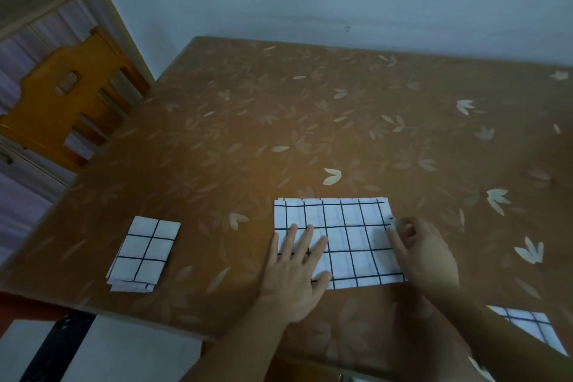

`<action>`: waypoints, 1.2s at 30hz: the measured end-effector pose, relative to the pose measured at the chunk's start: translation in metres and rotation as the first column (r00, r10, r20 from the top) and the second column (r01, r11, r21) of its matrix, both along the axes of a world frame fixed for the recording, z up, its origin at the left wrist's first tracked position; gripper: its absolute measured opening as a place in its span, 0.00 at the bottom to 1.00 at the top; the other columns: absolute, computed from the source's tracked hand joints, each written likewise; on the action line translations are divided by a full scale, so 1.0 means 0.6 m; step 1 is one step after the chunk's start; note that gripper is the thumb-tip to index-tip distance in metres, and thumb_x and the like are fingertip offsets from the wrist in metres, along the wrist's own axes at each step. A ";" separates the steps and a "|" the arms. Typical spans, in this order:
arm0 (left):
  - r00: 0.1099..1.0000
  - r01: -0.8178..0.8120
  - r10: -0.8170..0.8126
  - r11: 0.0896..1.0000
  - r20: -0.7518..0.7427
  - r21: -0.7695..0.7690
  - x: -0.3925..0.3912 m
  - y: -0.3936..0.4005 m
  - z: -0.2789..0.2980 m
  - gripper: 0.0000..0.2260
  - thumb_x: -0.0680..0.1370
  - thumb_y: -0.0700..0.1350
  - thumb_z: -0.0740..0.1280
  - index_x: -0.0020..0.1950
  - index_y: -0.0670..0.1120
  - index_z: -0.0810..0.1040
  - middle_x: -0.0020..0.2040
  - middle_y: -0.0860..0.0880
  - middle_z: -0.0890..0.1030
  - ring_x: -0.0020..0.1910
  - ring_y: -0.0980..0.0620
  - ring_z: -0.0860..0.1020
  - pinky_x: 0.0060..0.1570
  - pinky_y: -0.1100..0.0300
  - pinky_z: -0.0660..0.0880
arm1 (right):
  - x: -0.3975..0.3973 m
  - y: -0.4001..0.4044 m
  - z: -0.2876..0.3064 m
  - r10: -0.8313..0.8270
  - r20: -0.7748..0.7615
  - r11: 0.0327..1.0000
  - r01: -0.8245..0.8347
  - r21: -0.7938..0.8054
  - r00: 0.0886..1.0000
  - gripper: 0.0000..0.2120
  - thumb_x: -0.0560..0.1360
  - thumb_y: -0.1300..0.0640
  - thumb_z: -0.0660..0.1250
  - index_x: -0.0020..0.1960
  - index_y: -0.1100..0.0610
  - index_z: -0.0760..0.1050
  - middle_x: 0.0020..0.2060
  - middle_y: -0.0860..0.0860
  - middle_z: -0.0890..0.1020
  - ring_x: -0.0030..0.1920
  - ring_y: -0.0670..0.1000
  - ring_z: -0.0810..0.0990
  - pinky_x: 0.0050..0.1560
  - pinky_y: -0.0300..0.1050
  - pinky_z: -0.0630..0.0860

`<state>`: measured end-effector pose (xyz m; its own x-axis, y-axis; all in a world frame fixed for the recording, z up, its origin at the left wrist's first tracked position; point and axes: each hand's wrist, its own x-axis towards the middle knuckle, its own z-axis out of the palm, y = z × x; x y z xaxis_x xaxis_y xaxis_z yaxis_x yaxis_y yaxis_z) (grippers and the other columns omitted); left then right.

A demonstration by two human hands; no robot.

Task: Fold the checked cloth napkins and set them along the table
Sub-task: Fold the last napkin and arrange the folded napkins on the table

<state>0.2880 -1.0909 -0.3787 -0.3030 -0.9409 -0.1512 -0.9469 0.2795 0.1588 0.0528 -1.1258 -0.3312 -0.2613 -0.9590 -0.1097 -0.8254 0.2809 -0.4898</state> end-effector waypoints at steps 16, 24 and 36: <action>1.000 -0.010 0.009 1.000 -0.019 -0.027 0.002 0.003 -0.011 0.29 0.80 0.64 0.46 0.79 0.58 0.48 0.80 0.53 0.44 0.78 0.48 0.38 0.72 0.44 0.35 | 0.055 0.038 -0.076 0.462 -0.273 0.885 -0.456 0.089 0.844 0.40 0.72 0.33 0.24 0.78 0.53 0.41 0.77 0.47 0.43 0.77 0.47 0.37 0.76 0.52 0.38; 0.997 0.070 -0.074 0.992 0.038 0.108 0.026 -0.007 0.017 0.30 0.79 0.67 0.43 0.78 0.60 0.39 0.78 0.55 0.35 0.76 0.50 0.31 0.74 0.44 0.34 | -0.004 0.034 -0.063 0.452 -0.349 0.891 -0.400 0.215 0.821 0.36 0.74 0.36 0.29 0.78 0.52 0.38 0.78 0.48 0.40 0.77 0.48 0.35 0.75 0.56 0.40; 0.978 0.196 -0.198 0.980 0.069 0.037 0.044 0.037 0.087 0.15 0.80 0.45 0.58 0.66 0.52 0.70 0.64 0.50 0.70 0.64 0.48 0.66 0.64 0.51 0.62 | 0.015 0.085 -0.009 0.477 -0.386 0.862 -0.505 0.031 0.790 0.26 0.74 0.40 0.55 0.65 0.52 0.72 0.64 0.53 0.75 0.65 0.57 0.71 0.64 0.56 0.65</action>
